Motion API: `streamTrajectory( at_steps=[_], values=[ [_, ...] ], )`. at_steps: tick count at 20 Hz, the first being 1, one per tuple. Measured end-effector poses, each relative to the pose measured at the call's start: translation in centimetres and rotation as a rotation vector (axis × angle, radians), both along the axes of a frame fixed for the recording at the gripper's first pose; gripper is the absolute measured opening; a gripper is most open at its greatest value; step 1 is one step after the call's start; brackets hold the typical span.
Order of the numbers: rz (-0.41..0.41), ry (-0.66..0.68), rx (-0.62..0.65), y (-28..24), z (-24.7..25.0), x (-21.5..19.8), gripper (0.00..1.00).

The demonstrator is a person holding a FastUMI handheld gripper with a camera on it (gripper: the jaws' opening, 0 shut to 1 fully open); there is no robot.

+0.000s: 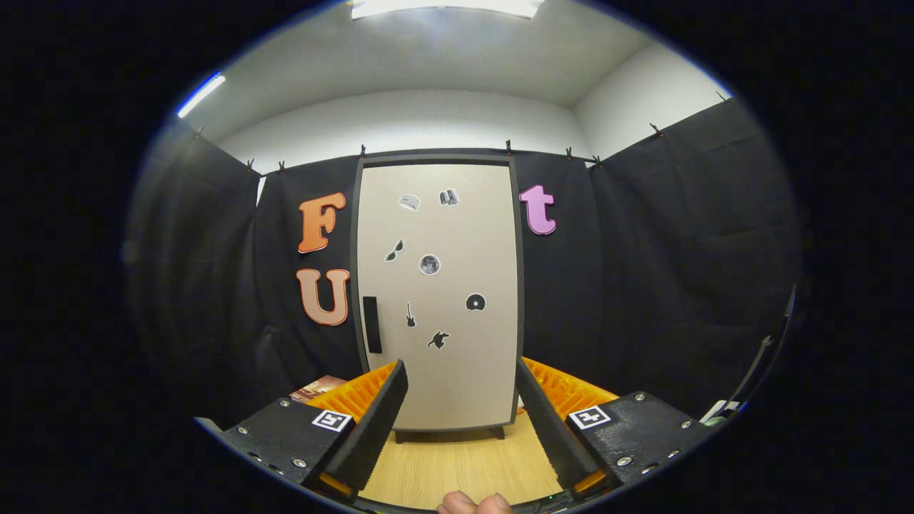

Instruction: Open the shoe cabinet door, grab the shoes and put them into the shoe cabinet, then close the shoe cabinet door.

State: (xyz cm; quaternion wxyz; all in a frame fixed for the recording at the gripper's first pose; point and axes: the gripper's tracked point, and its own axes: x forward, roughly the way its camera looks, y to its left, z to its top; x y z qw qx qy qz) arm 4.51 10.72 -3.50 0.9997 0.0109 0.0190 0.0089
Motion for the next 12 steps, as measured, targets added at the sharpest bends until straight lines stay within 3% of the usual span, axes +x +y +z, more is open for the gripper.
streamTrajectory(
  at_steps=[12],
  values=[
    [-0.005, 0.020, 0.001, 1.4, -0.8, 0.9, 0.95]
  ],
)
